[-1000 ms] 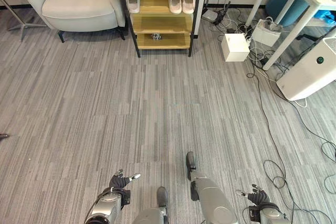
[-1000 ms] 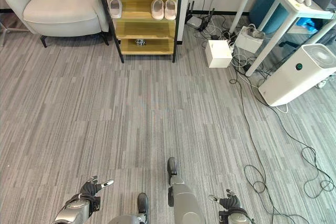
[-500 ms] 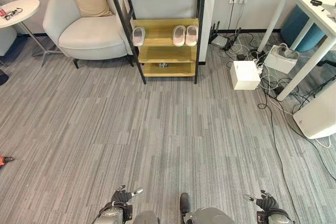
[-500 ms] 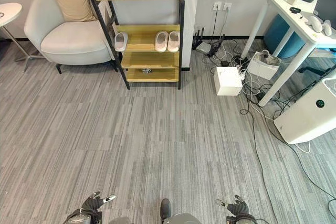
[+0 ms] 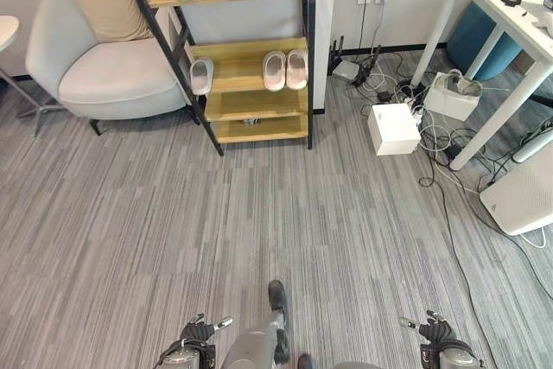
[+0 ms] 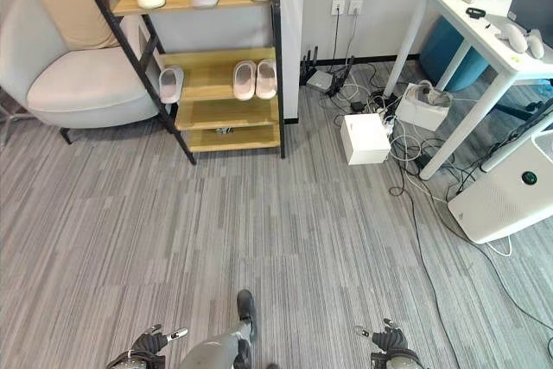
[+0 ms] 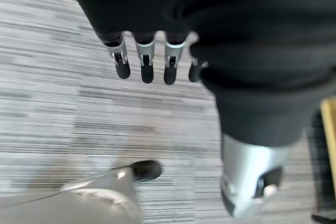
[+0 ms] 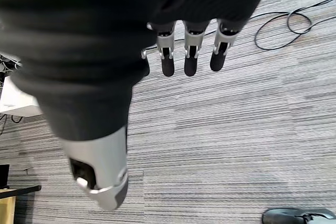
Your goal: Arrange the slippers neatly on the shoe rack.
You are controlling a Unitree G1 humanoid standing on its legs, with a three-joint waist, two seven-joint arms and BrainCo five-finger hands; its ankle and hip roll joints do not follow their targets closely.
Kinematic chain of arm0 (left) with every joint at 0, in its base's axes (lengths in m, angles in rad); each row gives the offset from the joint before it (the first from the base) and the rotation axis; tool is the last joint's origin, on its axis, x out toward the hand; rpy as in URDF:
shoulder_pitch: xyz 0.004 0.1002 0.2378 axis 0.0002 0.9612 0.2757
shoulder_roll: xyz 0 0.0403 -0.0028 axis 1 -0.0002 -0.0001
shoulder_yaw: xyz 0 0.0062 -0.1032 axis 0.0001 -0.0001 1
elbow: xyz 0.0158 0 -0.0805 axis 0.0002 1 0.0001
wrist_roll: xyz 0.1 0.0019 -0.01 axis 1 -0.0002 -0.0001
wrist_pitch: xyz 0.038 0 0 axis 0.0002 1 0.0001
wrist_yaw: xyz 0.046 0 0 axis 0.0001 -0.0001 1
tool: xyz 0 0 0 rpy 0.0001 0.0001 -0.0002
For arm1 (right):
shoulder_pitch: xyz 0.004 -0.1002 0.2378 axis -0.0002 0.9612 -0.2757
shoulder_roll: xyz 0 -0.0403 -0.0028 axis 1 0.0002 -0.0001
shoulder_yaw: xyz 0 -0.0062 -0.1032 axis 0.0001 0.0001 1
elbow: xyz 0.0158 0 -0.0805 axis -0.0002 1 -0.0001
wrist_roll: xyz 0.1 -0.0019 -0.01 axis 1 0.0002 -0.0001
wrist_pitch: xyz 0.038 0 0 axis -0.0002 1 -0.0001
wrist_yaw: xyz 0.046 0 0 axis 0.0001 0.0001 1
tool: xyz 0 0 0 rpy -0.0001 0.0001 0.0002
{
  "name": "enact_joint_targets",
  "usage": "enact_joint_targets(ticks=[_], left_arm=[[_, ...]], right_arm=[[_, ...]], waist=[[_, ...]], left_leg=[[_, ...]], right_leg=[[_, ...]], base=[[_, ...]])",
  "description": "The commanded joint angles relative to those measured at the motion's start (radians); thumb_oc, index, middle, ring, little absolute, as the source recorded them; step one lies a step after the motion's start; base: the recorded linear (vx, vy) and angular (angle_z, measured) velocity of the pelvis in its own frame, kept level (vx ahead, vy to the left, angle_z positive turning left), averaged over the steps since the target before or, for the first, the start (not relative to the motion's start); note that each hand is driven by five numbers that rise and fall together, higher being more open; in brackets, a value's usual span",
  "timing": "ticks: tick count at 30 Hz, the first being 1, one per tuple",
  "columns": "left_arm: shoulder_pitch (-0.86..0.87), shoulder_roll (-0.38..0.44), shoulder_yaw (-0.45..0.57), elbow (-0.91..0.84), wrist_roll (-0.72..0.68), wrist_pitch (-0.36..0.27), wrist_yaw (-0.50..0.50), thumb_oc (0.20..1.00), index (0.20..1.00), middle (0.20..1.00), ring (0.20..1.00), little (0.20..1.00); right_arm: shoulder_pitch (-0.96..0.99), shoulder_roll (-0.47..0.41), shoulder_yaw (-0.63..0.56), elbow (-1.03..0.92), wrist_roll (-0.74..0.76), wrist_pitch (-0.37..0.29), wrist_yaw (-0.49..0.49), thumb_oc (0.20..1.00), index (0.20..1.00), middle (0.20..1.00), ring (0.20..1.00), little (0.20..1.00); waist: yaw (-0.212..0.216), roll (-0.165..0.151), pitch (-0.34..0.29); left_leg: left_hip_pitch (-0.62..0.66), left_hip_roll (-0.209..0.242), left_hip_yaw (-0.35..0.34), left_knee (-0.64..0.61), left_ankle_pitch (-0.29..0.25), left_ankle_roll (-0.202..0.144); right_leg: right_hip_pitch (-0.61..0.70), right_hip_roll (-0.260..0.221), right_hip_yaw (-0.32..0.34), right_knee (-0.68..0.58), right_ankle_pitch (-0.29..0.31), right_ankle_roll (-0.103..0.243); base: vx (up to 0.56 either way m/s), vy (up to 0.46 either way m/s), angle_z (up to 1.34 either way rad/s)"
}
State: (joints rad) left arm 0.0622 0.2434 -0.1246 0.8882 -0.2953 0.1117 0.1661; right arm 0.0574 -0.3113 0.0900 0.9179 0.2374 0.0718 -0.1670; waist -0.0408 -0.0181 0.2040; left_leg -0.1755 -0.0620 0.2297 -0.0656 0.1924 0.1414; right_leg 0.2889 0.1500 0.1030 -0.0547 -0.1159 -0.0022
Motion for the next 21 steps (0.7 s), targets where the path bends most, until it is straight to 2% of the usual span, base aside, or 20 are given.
enact_joint_targets(ticks=[1,2,3,4,5,6,7,9,10,11,13,14,15,17,18,19,20,21], left_arm=[[-0.015,0.045,-0.038,-0.046,0.025,-0.014,0.005,1.000,1.000,1.000,1.000,1.000],[-0.016,0.045,-0.038,-0.046,0.025,-0.014,0.005,1.000,1.000,1.000,1.000,1.000],[-0.030,0.049,-0.043,-0.036,0.028,-0.011,0.006,1.000,1.000,1.000,1.000,1.000],[-0.031,0.048,-0.043,-0.036,0.028,-0.011,0.006,1.000,1.000,1.000,1.000,1.000],[-0.041,0.052,-0.046,-0.045,0.021,-0.012,0.011,1.000,1.000,1.000,1.000,1.000],[-0.045,0.053,-0.046,-0.045,0.019,-0.012,0.013,1.000,1.000,1.000,1.000,1.000],[-0.046,0.053,-0.046,-0.045,0.019,-0.012,0.013,1.000,1.000,1.000,1.000,1.000],[-0.056,0.052,-0.044,-0.047,0.007,-0.017,0.013,1.000,1.000,1.000,1.000,1.000],[-0.057,0.051,-0.044,-0.045,0.007,-0.016,0.012,1.000,1.000,1.000,1.000,1.000],[-0.062,0.046,-0.045,-0.033,0.014,-0.016,0.008,1.000,1.000,1.000,1.000,1.000],[-0.070,0.042,-0.043,-0.021,0.026,-0.013,0.005,1.000,1.000,1.000,1.000,1.000],[-0.070,0.042,-0.043,-0.021,0.026,-0.013,0.005,1.000,1.000,1.000,1.000,1.000],[-0.077,0.041,-0.040,-0.011,0.039,-0.016,0.003,1.000,1.000,1.000,1.000,1.000],[-0.081,0.041,-0.042,-0.007,0.048,-0.018,0.003,1.000,1.000,1.000,1.000,1.000],[-0.082,0.041,-0.052,0.001,0.062,-0.020,-0.004,1.000,1.000,1.000,1.000,1.000],[-0.082,0.040,-0.052,0.001,0.062,-0.020,-0.004,1.000,1.000,1.000,1.000,1.000],[-0.080,0.029,-0.061,0.010,0.065,-0.024,-0.009,1.000,1.000,1.000,1.000,1.000],[-0.080,0.024,-0.062,0.012,0.063,-0.023,-0.009,1.000,1.000,1.000,1.000,1.000]], right_arm=[[0.020,-0.023,-0.007,-0.042,-0.008,-0.015,0.015,1.000,1.000,1.000,1.000,1.000],[0.020,-0.024,-0.008,-0.042,-0.008,-0.015,0.015,1.000,1.000,1.000,1.000,1.000],[0.007,-0.016,-0.014,-0.024,0.005,-0.015,0.017,1.000,1.000,1.000,1.000,1.000],[0.007,-0.016,-0.014,-0.024,0.005,-0.015,0.017,1.000,1.000,1.000,1.000,1.000],[0.002,-0.011,-0.020,-0.012,0.014,-0.015,0.014,1.000,1.000,1.000,1.000,1.000],[0.001,-0.008,-0.022,-0.005,0.015,-0.013,0.015,1.000,1.000,1.000,1.000,1.000],[0.000,-0.008,-0.023,-0.005,0.015,-0.013,0.015,1.000,1.000,1.000,1.000,1.000],[-0.005,-0.009,-0.028,0.011,0.020,-0.015,0.010,1.000,1.000,1.000,1.000,1.000],[-0.006,-0.011,-0.030,0.015,0.023,-0.015,0.010,1.000,1.000,1.000,1.000,1.000],[-0.004,-0.008,-0.034,0.019,0.033,-0.016,0.004,1.000,1.000,1.000,1.000,1.000],[0.002,-0.010,-0.038,0.013,0.036,-0.012,0.000,1.000,1.000,1.000,1.000,1.000],[0.002,-0.010,-0.038,0.013,0.036,-0.012,0.000,1.000,1.000,1.000,1.000,1.000],[0.013,-0.010,-0.041,0.010,0.029,-0.008,-0.001,1.000,1.000,1.000,1.000,1.000],[0.020,-0.012,-0.042,0.008,0.021,-0.004,0.001,1.000,1.000,1.000,1.000,1.000],[0.030,-0.014,-0.043,0.019,0.023,-0.004,0.003,1.000,1.000,1.000,1.000,1.000],[0.030,-0.014,-0.043,0.019,0.023,-0.004,0.003,1.000,1.000,1.000,1.000,1.000],[0.042,-0.015,-0.047,0.038,0.039,-0.011,0.006,1.000,1.000,1.000,1.000,1.000],[0.043,-0.019,-0.048,0.049,0.047,-0.013,0.007,1.000,1.000,1.000,1.000,1.000]], waist=[[0.023,-0.047,-0.024],[0.025,-0.044,-0.026],[0.014,-0.049,-0.006],[0.016,-0.046,-0.008],[0.002,-0.027,0.015],[-0.005,-0.011,0.024],[-0.008,-0.014,0.026],[-0.031,0.012,0.054],[-0.039,0.018,0.059],[-0.052,0.020,0.069],[-0.080,0.012,0.084],[-0.081,0.012,0.085],[-0.095,0.004,0.081],[-0.106,0.006,0.081],[-0.121,0.004,0.067],[-0.121,0.004,0.068],[-0.132,0.008,0.040],[-0.134,0.013,0.028]], left_leg=[[0.034,0.054,-0.002,0.055,-0.075,-0.141],[0.031,0.059,0.000,0.056,-0.074,-0.142],[0.078,0.049,0.003,0.048,-0.108,-0.123],[0.075,0.054,0.005,0.049,-0.107,-0.125],[0.125,0.060,0.003,0.038,-0.132,-0.115],[0.155,0.066,-0.005,0.025,-0.139,-0.114],[0.158,0.062,-0.007,0.023,-0.139,-0.113],[0.232,0.061,-0.025,-0.009,-0.159,-0.120],[0.249,0.060,-0.032,-0.007,-0.164,-0.121],[0.293,0.050,-0.043,-0.011,-0.194,-0.127],[0.351,0.036,-0.069,-0.018,-0.225,-0.137],[0.352,0.037,-0.069,-0.018,-0.225,-0.137],[0.383,0.030,-0.080,-0.022,-0.247,-0.149],[0.406,0.032,-0.094,-0.022,-0.261,-0.155],[0.439,0.034,-0.119,-0.021,-0.276,-0.162],[0.439,0.034,-0.119,-0.022,-0.276,-0.162],[0.460,0.050,-0.138,-0.009,-0.288,-0.170],[0.461,0.063,-0.142,0.004,-0.282,-0.177]], right_leg=[[-0.083,-0.145,0.031,0.286,0.059,0.141],[-0.088,-0.141,0.034,0.286,0.063,0.141],[-0.166,-0.139,0.013,0.441,0.161,0.190],[-0.170,-0.135,0.015,0.439,0.165,0.189],[-0.248,-0.126,-0.021,0.548,0.209,0.205],[-0.301,-0.121,-0.040,0.577,0.197,0.193],[-0.302,-0.125,-0.042,0.585,0.191,0.193],[-0.409,-0.127,-0.107,0.528,0.113,0.156],[-0.419,-0.130,-0.123,0.503,0.109,0.149],[-0.503,-0.128,-0.142,0.392,0.113,0.132],[-0.517,-0.133,-0.150,0.243,0.156,0.149],[-0.515,-0.132,-0.150,0.242,0.156,0.149],[-0.546,-0.152,-0.167,0.129,0.197,0.163],[-0.543,-0.154,-0.176,0.097,0.210,0.168],[-0.518,-0.144,-0.145,0.096,0.210,0.162],[-0.518,-0.144,-0.146,0.096,0.210,0.162],[-0.491,-0.131,-0.118,0.095,0.213,0.137],[-0.480,-0.124,-0.124,0.103,0.209,0.125]], base=[[0.31,0.104,-0.19],[0.23,0.098,-0.11],[0.14,0.060,-0.08],[0.32,0.154,-0.24],[0.25,0.143,-0.05],[0.26,0.142,0.07],[0.22,0.105,0.32],[0.29,0.096,0.26],[0.43,0.046,0.22],[0.44,-0.011,0.17],[0.38,-0.039,0.04],[0.37,-0.075,0.16],[0.37,-0.093,0.35],[0.36,-0.102,0.51],[0.21,-0.073,0.66],[0.47,-0.176,0.65],[0.36,-0.166,0.38],[0.36,-0.167,0.57]])
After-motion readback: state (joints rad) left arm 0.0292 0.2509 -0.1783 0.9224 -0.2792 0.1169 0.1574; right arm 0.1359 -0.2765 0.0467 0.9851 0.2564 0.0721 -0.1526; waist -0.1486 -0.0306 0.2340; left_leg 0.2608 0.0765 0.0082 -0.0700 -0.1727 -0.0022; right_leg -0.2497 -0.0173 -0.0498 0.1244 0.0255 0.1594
